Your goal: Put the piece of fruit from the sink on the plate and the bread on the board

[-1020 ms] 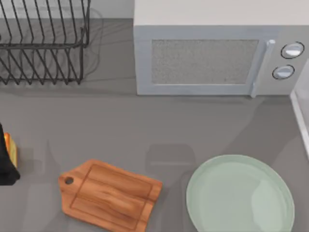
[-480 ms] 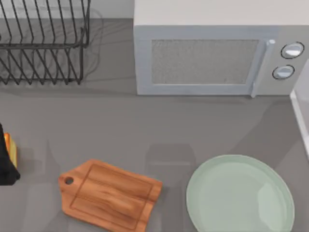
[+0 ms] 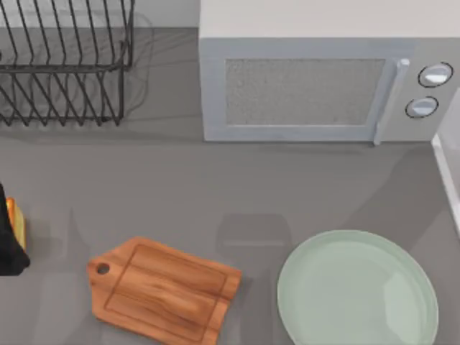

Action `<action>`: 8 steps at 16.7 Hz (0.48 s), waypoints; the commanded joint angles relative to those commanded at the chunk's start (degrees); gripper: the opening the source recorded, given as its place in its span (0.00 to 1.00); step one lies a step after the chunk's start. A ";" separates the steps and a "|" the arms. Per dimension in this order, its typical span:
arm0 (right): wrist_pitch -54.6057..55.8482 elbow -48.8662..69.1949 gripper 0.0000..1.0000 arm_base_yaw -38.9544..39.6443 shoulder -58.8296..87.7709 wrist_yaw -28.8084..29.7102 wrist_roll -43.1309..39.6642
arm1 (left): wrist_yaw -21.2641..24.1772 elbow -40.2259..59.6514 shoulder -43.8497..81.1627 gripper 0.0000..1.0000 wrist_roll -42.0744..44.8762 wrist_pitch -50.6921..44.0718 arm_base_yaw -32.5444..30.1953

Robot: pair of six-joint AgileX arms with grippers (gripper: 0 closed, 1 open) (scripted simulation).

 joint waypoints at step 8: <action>0.00 0.00 0.00 0.00 0.00 0.00 0.00 | 0.00 0.00 0.00 1.00 0.00 0.00 0.00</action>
